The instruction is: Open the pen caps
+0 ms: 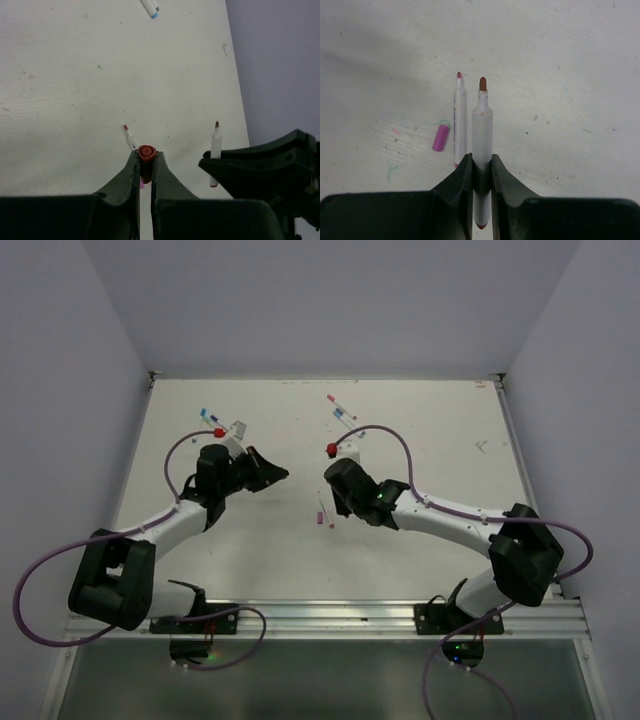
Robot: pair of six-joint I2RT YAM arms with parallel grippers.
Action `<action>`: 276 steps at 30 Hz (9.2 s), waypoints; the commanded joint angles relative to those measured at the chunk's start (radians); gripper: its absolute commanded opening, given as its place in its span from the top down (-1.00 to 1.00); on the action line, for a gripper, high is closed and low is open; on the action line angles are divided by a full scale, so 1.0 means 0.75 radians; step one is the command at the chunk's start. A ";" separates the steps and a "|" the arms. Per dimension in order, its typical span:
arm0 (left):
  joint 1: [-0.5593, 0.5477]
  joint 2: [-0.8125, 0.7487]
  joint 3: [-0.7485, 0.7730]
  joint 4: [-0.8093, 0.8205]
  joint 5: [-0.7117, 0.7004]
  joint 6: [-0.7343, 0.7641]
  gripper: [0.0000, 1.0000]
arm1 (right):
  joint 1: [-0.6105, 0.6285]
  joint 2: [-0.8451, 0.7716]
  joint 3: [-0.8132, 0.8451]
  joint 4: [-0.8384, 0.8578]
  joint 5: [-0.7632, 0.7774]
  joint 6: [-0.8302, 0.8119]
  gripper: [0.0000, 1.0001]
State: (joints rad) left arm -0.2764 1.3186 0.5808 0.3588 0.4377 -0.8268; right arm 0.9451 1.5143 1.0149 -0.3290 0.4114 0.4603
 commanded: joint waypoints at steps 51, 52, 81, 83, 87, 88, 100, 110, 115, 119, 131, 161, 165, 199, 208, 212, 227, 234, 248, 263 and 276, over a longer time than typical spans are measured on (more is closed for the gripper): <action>-0.257 0.216 -0.022 0.007 -0.082 0.147 -0.07 | -0.219 0.339 0.031 0.245 -0.320 -0.074 0.23; -0.241 0.185 0.015 -0.024 -0.087 0.161 -0.08 | -0.235 0.331 0.048 0.234 -0.313 -0.076 0.22; 0.238 0.410 0.248 0.242 0.034 0.059 -0.21 | -0.800 1.268 1.657 -0.142 -0.542 -0.726 0.21; 0.242 0.416 0.244 0.262 0.034 0.053 -0.22 | -0.802 1.311 1.692 -0.118 -0.542 -0.734 0.22; 0.256 0.420 0.234 0.293 0.052 0.049 -0.22 | -0.804 1.374 1.770 -0.122 -0.608 -0.749 0.24; 0.262 0.416 0.232 0.303 0.054 0.045 -0.22 | -0.804 1.382 1.786 -0.124 -0.620 -0.749 0.24; 0.285 0.400 0.193 0.346 0.087 0.023 -0.22 | -0.802 1.429 1.782 -0.126 -0.630 -0.757 0.28; 0.315 0.406 0.289 0.240 0.018 -0.029 -0.22 | -0.802 1.482 1.807 -0.171 -0.657 -0.781 0.30; 0.342 0.498 0.568 -0.110 -0.078 0.065 -0.30 | -0.800 1.509 1.856 -0.199 -0.635 -0.783 0.37; 0.364 0.687 0.829 -0.351 -0.101 0.153 -0.32 | -0.802 1.507 1.854 -0.201 -0.653 -0.794 0.65; 0.459 0.846 0.946 -0.360 -0.030 0.168 -0.19 | -0.800 1.444 1.742 -0.106 -0.657 -0.812 1.00; 0.201 0.026 0.058 0.325 0.414 -0.059 -0.40 | -0.160 -0.156 0.218 0.030 -0.526 -0.178 1.00; 0.197 -0.040 -0.017 0.385 0.449 -0.102 -0.43 | -0.137 -0.223 0.156 0.036 -0.524 -0.151 1.00; 0.070 0.144 -0.089 0.927 0.492 -0.577 -0.40 | -0.047 -0.113 0.136 0.183 -0.544 -0.131 1.00; 0.062 0.171 -0.073 0.959 0.506 -0.593 -0.15 | -0.039 -0.096 0.136 0.193 -0.542 -0.131 1.00; 0.060 0.177 -0.075 0.957 0.513 -0.587 0.11 | -0.037 -0.092 0.148 0.193 -0.544 -0.137 1.00; 0.047 0.181 -0.083 0.992 0.513 -0.611 1.00 | -0.039 -0.002 0.205 0.228 -0.544 -0.190 0.30; 0.043 0.152 -0.071 0.822 0.454 -0.575 1.00 | -0.035 0.081 0.254 0.210 -0.518 -0.166 1.00; 0.043 -0.126 0.095 0.019 -0.363 -0.417 1.00 | 0.270 0.229 0.238 0.013 0.394 -0.145 1.00; -0.032 -0.116 -0.157 0.027 -0.005 0.078 1.00 | -0.210 -0.103 -0.097 0.084 -0.194 -0.180 1.00; -0.280 0.089 -0.238 0.196 -0.097 0.051 1.00 | -0.358 0.182 -0.110 0.334 -0.501 -0.192 0.99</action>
State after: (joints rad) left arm -0.4622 1.3632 0.4103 0.4221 0.3901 -0.8078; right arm 0.6827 1.6188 0.9112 -0.1654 0.1001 0.3305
